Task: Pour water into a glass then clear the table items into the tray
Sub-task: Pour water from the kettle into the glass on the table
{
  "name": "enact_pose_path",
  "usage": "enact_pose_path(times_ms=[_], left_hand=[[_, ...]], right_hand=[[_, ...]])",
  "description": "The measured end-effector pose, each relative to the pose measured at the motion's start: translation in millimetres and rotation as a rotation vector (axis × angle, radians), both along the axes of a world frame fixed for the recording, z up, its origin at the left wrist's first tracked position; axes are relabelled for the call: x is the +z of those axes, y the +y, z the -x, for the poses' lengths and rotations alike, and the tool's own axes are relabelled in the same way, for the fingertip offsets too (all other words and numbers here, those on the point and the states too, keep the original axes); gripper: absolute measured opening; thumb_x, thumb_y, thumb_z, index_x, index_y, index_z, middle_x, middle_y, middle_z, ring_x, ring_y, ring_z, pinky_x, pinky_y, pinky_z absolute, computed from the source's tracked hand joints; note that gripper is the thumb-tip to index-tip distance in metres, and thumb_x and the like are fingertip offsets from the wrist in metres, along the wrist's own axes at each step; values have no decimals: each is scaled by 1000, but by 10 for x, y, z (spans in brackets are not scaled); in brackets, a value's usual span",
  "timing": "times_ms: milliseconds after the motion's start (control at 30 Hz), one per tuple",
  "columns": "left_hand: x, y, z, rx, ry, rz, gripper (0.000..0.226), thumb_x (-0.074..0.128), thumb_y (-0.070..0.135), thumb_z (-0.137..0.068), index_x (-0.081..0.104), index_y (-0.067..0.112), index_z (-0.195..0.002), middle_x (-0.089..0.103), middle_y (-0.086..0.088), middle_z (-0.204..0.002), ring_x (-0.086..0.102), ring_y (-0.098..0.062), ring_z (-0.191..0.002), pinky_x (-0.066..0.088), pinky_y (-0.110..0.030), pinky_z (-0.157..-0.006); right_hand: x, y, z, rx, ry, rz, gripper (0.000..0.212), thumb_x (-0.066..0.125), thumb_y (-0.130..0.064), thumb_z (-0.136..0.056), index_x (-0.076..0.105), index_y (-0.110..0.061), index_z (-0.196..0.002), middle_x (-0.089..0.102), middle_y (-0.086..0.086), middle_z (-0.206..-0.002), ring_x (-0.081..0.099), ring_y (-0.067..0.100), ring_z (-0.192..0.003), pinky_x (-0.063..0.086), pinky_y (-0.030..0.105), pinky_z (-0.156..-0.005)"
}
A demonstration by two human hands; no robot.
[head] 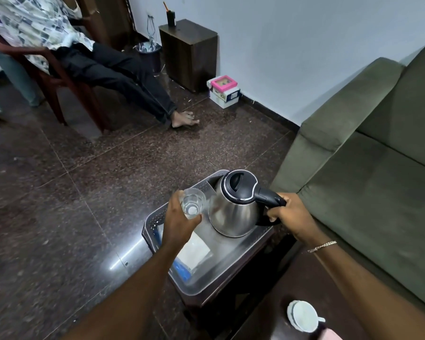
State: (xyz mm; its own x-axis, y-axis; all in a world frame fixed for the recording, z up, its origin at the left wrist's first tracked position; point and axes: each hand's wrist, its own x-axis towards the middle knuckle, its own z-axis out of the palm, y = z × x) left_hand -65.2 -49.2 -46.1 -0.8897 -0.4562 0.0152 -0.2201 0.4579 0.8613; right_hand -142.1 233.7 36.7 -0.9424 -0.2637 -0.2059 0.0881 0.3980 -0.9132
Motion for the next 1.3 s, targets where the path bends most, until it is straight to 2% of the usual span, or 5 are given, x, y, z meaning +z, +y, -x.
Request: enact_pose_path(times_ms=[300, 600, 733, 1100, 1300], left_hand=[[600, 358, -78, -133, 7, 53, 81, 90, 26, -60, 46, 29, -128, 59, 7, -117, 58, -12, -102, 44, -27, -81], [965, 1673, -489, -427, -24, -15, 79, 85, 33, -63, 42, 46, -127, 61, 22, -118, 62, 1, -105, 52, -27, -86], [788, 2413, -850, -641, -32, -21, 78, 87, 20, -63, 42, 36, -125, 57, 8, -120, 58, -8, -108, 47, -25, -96], [-163, 4088, -1903, -1014, -282, -103, 81, 79, 28, -61, 33, 45, -126, 59, 26, -109, 57, 3, -98, 40, -3, -87], [-548, 4541, -2223, -1030, -388, -60, 85, 77, 23, -64, 38, 29, -139, 64, 7, -126, 63, -17, -116, 51, -30, -97]], right_hand=[[826, 631, -257, -117, 107, 67, 14, 60, -6, -44, 51, -15, -50, 45, -7, -46, 39, 9, -45, 28, 19, -43], [1627, 2065, -823, -141, 73, -29, 29, 58, 3, -51, 55, 13, -78, 45, 18, -62, 42, 20, -64, 51, 63, -58], [1788, 2763, -1260, -141, 91, -239, 22, 61, -5, -48, 44, 0, -60, 41, 4, -54, 37, 14, -54, 30, 31, -52], [1514, 4250, -2350, -22, 2, -684, 14, 61, -12, -53, 48, -11, -59, 40, -6, -49, 35, 5, -48, 27, 28, -46], [1169, 4644, -2693, 94, 4, -859, 17, 57, -14, -52, 44, -12, -62, 50, 6, -56, 35, 11, -50, 37, 39, -50]])
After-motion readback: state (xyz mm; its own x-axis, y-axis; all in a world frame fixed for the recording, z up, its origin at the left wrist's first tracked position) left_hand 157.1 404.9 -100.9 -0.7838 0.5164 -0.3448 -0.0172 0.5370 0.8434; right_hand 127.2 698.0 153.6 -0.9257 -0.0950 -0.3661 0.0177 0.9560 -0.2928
